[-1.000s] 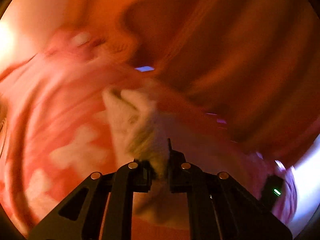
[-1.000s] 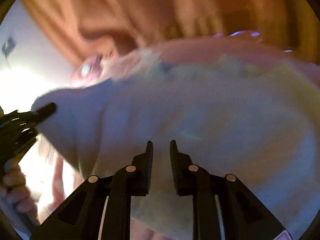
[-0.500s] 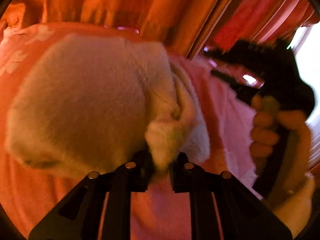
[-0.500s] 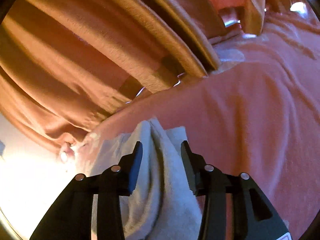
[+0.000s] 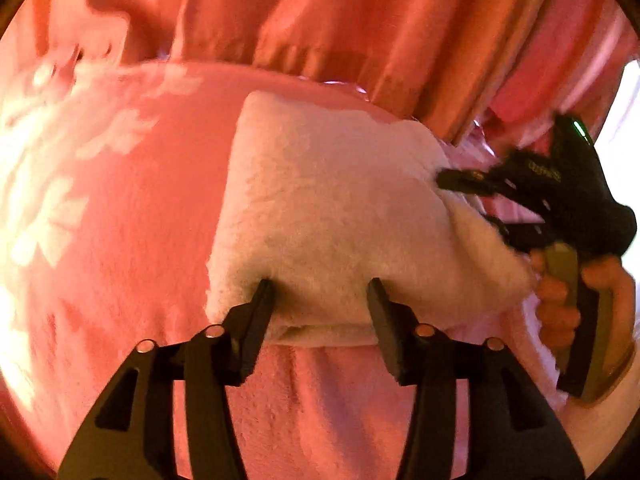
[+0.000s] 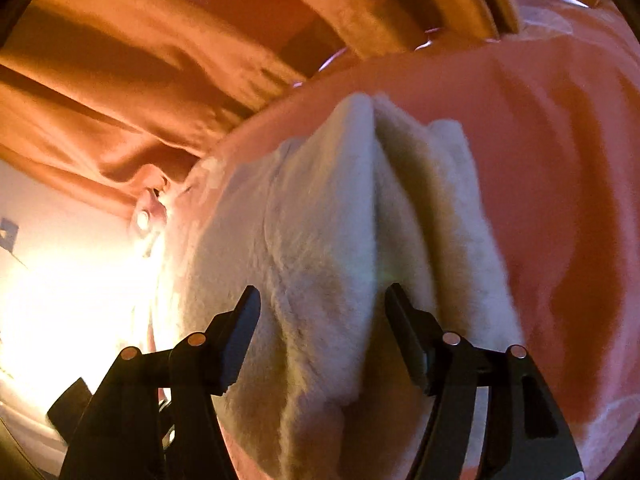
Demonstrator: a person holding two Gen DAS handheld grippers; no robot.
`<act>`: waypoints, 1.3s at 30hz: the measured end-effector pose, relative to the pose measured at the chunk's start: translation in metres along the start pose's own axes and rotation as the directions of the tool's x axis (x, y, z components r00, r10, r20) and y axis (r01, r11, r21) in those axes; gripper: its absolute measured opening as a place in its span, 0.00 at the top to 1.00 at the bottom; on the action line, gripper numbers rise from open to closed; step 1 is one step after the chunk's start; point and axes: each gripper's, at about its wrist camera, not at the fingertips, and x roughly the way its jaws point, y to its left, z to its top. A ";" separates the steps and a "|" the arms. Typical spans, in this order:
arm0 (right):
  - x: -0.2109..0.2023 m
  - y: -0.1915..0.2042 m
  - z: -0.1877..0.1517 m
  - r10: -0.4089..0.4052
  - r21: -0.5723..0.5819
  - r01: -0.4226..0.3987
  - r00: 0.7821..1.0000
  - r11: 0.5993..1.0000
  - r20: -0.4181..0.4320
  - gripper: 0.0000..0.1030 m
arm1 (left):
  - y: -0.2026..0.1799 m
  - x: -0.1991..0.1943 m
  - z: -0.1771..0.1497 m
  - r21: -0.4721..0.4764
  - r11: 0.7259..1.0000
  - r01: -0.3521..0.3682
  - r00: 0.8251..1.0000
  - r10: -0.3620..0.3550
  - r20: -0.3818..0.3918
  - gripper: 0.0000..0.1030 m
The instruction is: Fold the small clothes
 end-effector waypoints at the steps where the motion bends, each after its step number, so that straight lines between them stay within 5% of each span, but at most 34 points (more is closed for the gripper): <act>1: 0.002 0.002 0.000 -0.010 -0.007 0.010 1.000 1.000 -0.001 0.37 | -0.007 -0.003 -0.004 0.049 0.999 0.015 1.000 -0.014 -0.002 0.43; 4: 0.006 0.004 0.003 -0.006 -0.013 0.006 1.000 1.000 0.003 0.40 | -0.016 -0.002 -0.013 0.124 0.992 0.016 1.000 -0.013 -0.026 0.40; 5: 0.007 0.005 0.003 -0.006 -0.015 0.006 1.000 1.000 0.006 0.47 | -0.015 -0.001 -0.016 0.129 0.992 -0.001 0.999 0.005 -0.034 0.40; 6: 0.007 0.006 0.004 -0.013 -0.027 0.014 1.000 1.000 0.010 0.66 | -0.012 0.002 -0.018 0.130 0.991 -0.025 0.999 0.030 -0.040 0.40; 9: 0.006 0.011 0.007 -0.020 -0.070 0.022 0.999 0.997 0.035 0.87 | 0.002 0.016 -0.019 0.089 0.993 -0.074 0.996 0.078 -0.043 0.47; 13: -0.055 0.031 0.010 0.127 -0.122 -0.100 0.965 0.987 0.230 0.91 | 0.016 0.017 -0.011 0.004 0.996 -0.092 0.995 0.092 -0.037 0.58; 15: -0.084 0.036 0.005 0.133 -0.173 -0.081 0.940 0.982 0.315 0.93 | 0.014 0.017 -0.009 0.017 0.993 -0.114 0.993 0.114 -0.032 0.65; 16: -0.087 0.031 0.003 0.075 -0.185 -0.013 0.939 0.983 0.335 0.93 | 0.013 0.019 -0.009 0.025 0.993 -0.119 0.992 0.120 -0.040 0.66; 19: -0.036 -0.007 0.007 -0.148 -0.098 0.163 0.978 0.982 0.150 0.93 | 0.009 0.030 -0.009 0.035 0.987 -0.159 0.985 0.161 -0.057 0.66; 20: -0.017 -0.019 0.006 -0.162 -0.072 0.167 0.984 0.983 0.069 0.92 | 0.008 0.033 -0.009 0.038 0.984 -0.171 0.983 0.173 -0.059 0.66; 22: -0.021 -0.020 0.007 -0.137 -0.055 0.142 0.987 0.988 0.086 0.91 | 0.009 0.034 -0.009 0.023 0.984 -0.175 0.982 0.176 -0.063 0.66; 25: -0.062 -0.008 0.005 -0.061 -0.047 0.071 0.982 0.996 0.179 0.70 | 0.011 0.032 -0.012 0.007 0.985 -0.170 0.982 0.170 -0.078 0.66; 26: -0.069 -0.011 0.004 -0.032 -0.035 0.039 0.984 0.999 0.174 0.52 | 0.012 0.032 -0.014 0.006 0.986 -0.166 0.983 0.166 -0.084 0.66; 27: -0.071 -0.014 0.003 -0.005 -0.027 0.009 0.988 1.000 0.151 0.47 | 0.013 0.031 -0.014 0.006 0.987 -0.161 0.983 0.161 -0.088 0.66; 35: -0.025 -0.025 -0.010 0.011 0.042 -0.008 0.999 0.999 -0.049 0.48 | 0.010 0.032 -0.016 0.004 0.984 -0.177 0.981 0.177 -0.076 0.66; 37: -0.020 -0.019 -0.011 0.000 0.039 0.001 1.000 0.999 -0.024 0.74 | 0.010 0.031 -0.016 -0.009 0.984 -0.178 0.981 0.177 -0.078 0.66; 39: -0.031 -0.005 -0.008 -0.001 0.000 0.001 0.999 1.000 0.039 0.81 | 0.011 0.029 -0.013 -0.037 0.985 -0.168 0.983 0.164 -0.083 0.66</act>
